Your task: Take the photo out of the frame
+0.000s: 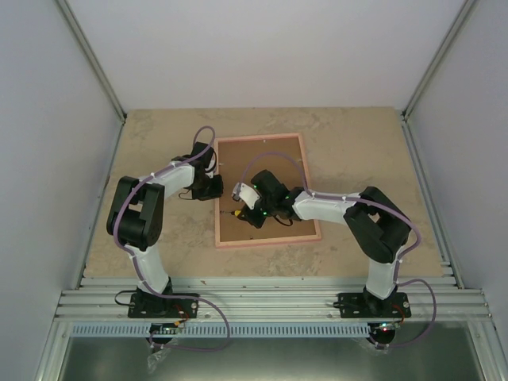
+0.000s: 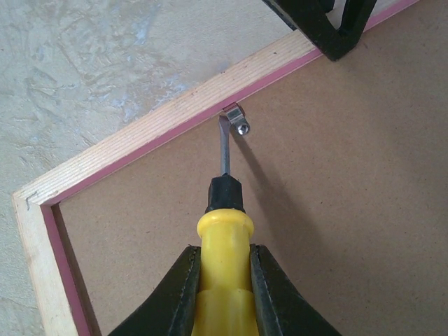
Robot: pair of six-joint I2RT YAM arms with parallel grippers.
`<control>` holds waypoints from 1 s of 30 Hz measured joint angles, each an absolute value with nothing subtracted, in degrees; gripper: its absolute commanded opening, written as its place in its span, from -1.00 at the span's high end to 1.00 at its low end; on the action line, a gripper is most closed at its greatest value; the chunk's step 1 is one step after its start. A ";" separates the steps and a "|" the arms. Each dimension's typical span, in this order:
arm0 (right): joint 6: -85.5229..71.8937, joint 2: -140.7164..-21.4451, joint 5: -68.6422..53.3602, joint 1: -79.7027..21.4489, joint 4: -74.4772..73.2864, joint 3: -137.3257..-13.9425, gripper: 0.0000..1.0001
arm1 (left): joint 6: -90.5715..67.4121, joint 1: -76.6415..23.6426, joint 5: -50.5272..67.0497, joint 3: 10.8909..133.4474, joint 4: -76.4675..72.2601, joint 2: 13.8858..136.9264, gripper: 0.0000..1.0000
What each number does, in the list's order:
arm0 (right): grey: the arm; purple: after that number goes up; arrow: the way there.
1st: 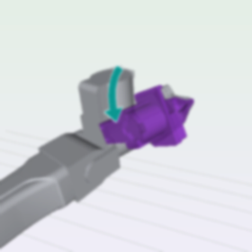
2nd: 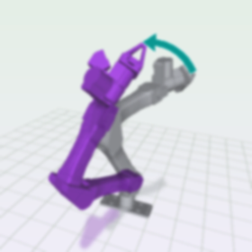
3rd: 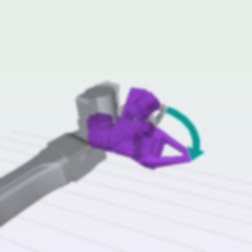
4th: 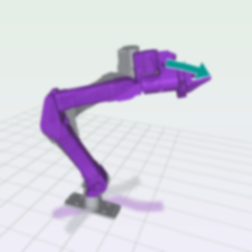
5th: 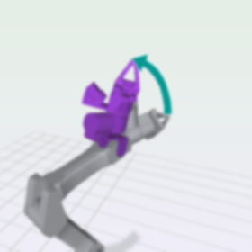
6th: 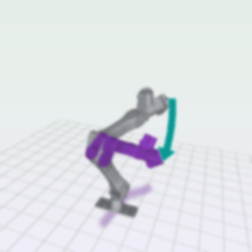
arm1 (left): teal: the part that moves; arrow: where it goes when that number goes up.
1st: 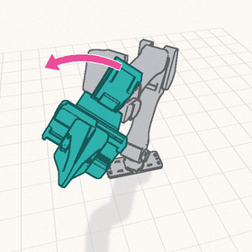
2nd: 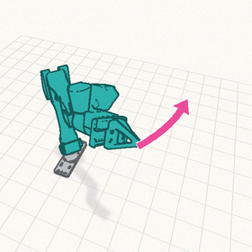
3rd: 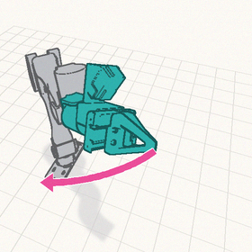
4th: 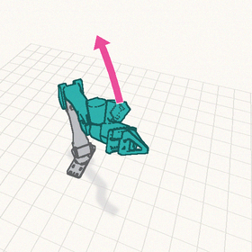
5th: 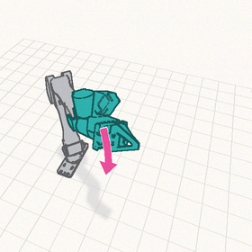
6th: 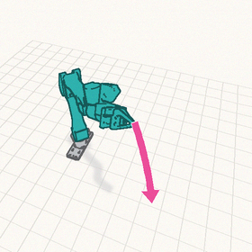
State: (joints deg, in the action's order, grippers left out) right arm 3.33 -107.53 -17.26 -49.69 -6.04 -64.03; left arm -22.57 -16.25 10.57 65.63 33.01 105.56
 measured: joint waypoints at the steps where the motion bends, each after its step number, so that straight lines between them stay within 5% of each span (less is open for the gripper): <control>1: 3.14 -107.53 -17.17 -49.69 -6.04 -64.03 0.99 | -22.57 -16.23 10.59 65.63 33.01 105.56 0.91; 30: -1.34 -106.89 -12.84 -50.11 -4.21 -63.64 0.99 | -22.61 -16.23 10.57 65.63 33.01 105.54 0.94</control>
